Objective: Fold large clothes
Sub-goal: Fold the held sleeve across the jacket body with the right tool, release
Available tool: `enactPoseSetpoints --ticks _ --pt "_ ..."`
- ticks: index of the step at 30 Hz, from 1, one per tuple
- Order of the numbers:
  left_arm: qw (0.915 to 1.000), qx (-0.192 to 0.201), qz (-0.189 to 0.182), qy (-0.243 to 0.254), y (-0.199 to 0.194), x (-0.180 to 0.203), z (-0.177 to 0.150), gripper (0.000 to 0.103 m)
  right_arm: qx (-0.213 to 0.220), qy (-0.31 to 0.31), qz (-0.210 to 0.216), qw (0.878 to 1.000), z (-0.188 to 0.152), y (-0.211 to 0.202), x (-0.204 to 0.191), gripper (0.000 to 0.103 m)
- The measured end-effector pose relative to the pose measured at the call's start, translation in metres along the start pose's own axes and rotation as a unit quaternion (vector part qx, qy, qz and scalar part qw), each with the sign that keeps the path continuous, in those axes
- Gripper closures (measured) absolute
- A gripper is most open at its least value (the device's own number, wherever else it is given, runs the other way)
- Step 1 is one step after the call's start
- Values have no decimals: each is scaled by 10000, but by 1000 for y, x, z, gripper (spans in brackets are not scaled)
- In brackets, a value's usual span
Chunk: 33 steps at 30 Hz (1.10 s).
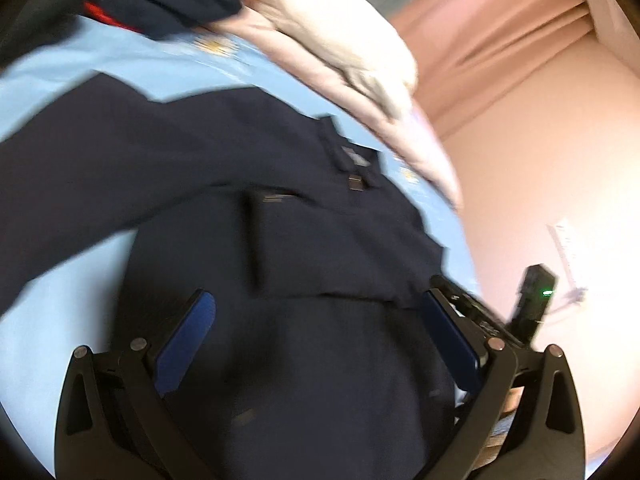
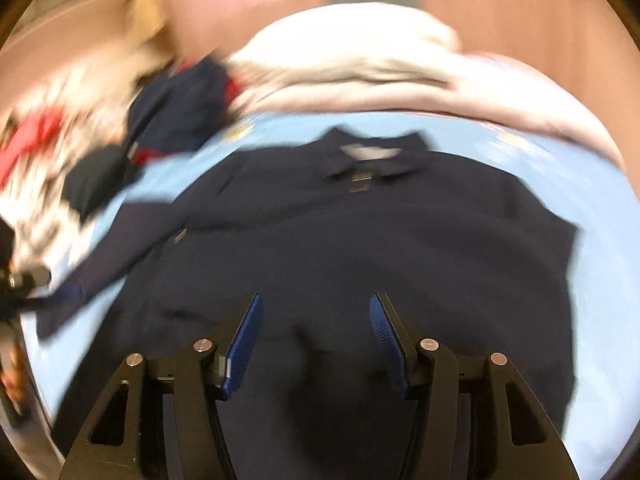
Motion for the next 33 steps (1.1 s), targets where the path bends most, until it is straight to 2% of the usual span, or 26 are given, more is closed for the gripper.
enactPoseSetpoints --ticks 1,3,4,5,6,8,9,12,13,14,15,16,17,18,19,22,27,29,33 --pt "9999 -62 -125 -10 12 5 4 2 4 278 -59 9996 6 -2 18 48" --pt "9992 -186 -344 12 38 16 8 13 37 537 -23 9985 9 -7 41 49" --pt "9986 -271 -446 -2 52 21 9 23 61 612 16 9981 6 -8 49 50" --pt "9979 -352 -542 -3 64 25 11 28 46 661 35 9978 7 -5 58 50" --pt "9977 -377 -565 37 77 29 13 29 32 701 33 9975 -4 -4 61 50" --pt "9990 -312 -287 138 95 29 16 29 -102 841 -97 9964 -18 2 71 51" --pt "9994 -319 -18 148 104 24 16 29 -208 883 -195 9957 -22 8 77 55" --pt "9977 -575 316 -153 118 -7 8 30 -358 834 -636 9938 -41 13 89 62" --pt "9973 -604 386 -182 117 -17 4 44 -340 806 -688 9938 -45 12 91 68" --pt "9972 -627 344 -213 114 -25 1 55 -311 810 -634 9942 -47 10 93 68" --pt "9972 -646 223 -306 107 -32 -1 54 -273 866 -541 9944 -48 9 96 68" --pt "9972 -614 162 -392 98 -36 -2 45 -249 929 -504 9941 -45 10 96 68" --pt "9975 -520 215 -418 86 -39 -3 19 -232 992 -540 9933 -44 7 95 68" --pt "9974 -408 412 -430 72 -40 -4 5 -201 1012 -579 9930 -40 4 91 68" --pt "9973 -248 516 -452 57 -41 -5 1 -87 1007 -551 9934 -44 -5 88 62" --pt "9978 -26 178 -641 32 -45 -12 1 211 979 7 9950 -51 -22 73 51" --pt "9928 -245 -322 -1131 51 -47 -21 1 217 987 654 9927 -65 -17 55 51" --pt "9914 -369 -384 -1193 64 -45 -21 1 178 986 775 9919 -69 -9 55 51" --pt "9914 -443 -241 -1211 97 -38 -9 2 215 1209 1092 9864 -77 3 63 50"
Point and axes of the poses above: each gripper's, at about its wrist camera, not at the fingertips, and y roughly the way its jaws point, x to its right, z to its top, the point moved 1 cm from there along y, roughly the way its jaws point, and after that the axes turned 8 degrees about y, right-handed, at the moved point
